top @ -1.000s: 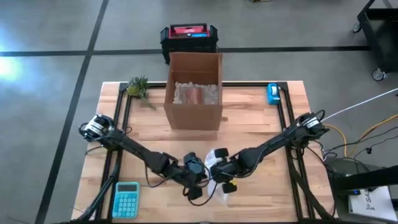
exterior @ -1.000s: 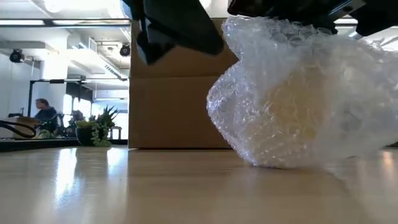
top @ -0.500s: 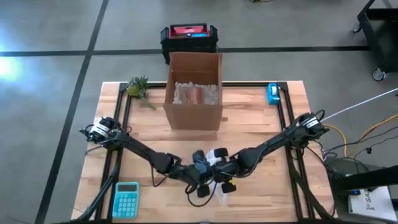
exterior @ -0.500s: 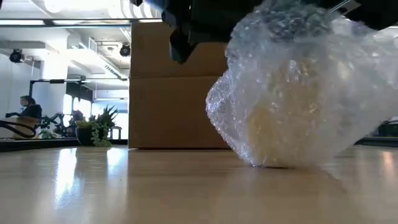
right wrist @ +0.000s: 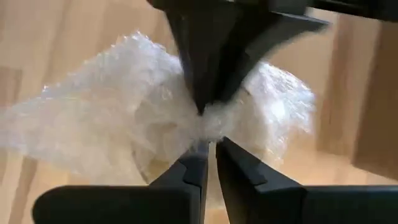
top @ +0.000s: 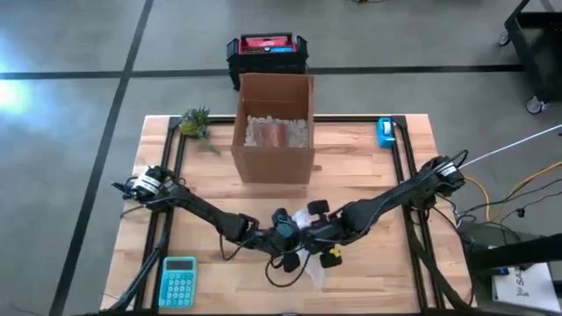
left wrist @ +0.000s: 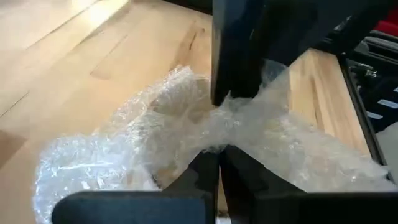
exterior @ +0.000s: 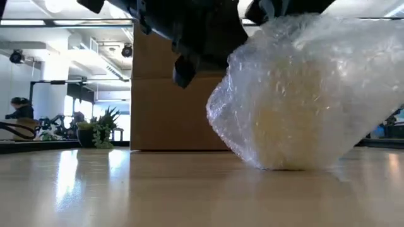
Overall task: Wrap mug
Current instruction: Wrap the yellow mug with bubble wrap
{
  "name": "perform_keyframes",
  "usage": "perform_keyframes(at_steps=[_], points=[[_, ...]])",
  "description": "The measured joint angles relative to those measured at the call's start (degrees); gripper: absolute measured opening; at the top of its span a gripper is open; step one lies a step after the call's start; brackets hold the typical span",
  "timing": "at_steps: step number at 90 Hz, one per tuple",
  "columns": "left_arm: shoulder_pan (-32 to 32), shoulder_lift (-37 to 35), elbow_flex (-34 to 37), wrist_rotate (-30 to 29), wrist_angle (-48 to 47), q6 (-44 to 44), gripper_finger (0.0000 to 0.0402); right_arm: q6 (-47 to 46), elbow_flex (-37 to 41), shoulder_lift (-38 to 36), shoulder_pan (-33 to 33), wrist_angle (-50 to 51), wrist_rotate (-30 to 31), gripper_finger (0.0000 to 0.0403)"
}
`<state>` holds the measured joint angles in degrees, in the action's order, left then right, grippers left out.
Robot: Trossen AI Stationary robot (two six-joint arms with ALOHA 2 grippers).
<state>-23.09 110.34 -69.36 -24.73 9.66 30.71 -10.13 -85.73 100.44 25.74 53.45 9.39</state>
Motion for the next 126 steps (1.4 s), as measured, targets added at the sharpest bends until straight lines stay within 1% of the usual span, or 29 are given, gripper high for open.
perform_keyframes(at_steps=[17,29,39,48,54,65,72,77,82,87,97,109,120,126], points=[[0.0,0.0,0.0,0.0,0.1,0.0,0.0,-3.9,1.5,-3.1,5.9,0.0,-0.7,0.0018],[0.0,0.0,0.0,0.1,0.2,0.0,0.0,-7.7,6.0,-2.3,11.2,-1.0,-0.2,0.0018],[0.0,0.0,0.1,0.2,0.6,0.0,0.0,-10.1,12.5,-2.1,14.9,-8.0,0.1,0.0018],[0.0,0.1,0.1,0.2,0.9,0.0,0.0,-9.6,17.9,-1.9,16.3,-21.8,2.3,0.0018],[0.0,0.1,0.1,0.2,1.0,0.0,0.0,-7.3,19.8,-1.9,16.6,-29.8,5.6,0.0018],[0.0,0.1,0.1,0.2,1.3,0.4,0.0,-1.4,21.2,-2.0,15.9,-39.2,15.4,0.0018],[0.0,0.1,0.1,0.2,1.4,0.5,0.0,1.6,21.4,-2.0,14.9,-41.2,21.4,0.0018],[0.0,0.1,0.1,0.2,1.5,0.6,0.0,2.9,21.1,-2.1,14.1,-40.6,25.2,0.0018],[0.0,0.1,0.1,0.2,1.5,0.7,0.0,3.4,20.4,-2.1,13.3,-40.1,26.5,0.0018],[0.0,0.1,0.1,0.2,1.5,0.9,0.0,3.4,19.7,-2.2,12.7,-40.1,25.2,0.0018],[0.0,0.1,0.1,0.2,1.7,0.9,0.0,2.8,18.5,-2.2,12.6,-40.5,17.8,0.0018],[0.0,0.1,0.1,0.2,1.7,1.3,0.0,0.7,16.5,-2.2,14.6,-40.4,14.8,0.0018],[0.1,0.1,0.1,0.2,1.7,1.4,0.0,0.5,15.7,-1.7,16.3,-42.3,8.6,0.0018],[0.1,0.1,0.1,0.2,1.7,1.4,0.0,-0.8,15.8,-0.1,16.6,-43.5,8.2,0.0018]])
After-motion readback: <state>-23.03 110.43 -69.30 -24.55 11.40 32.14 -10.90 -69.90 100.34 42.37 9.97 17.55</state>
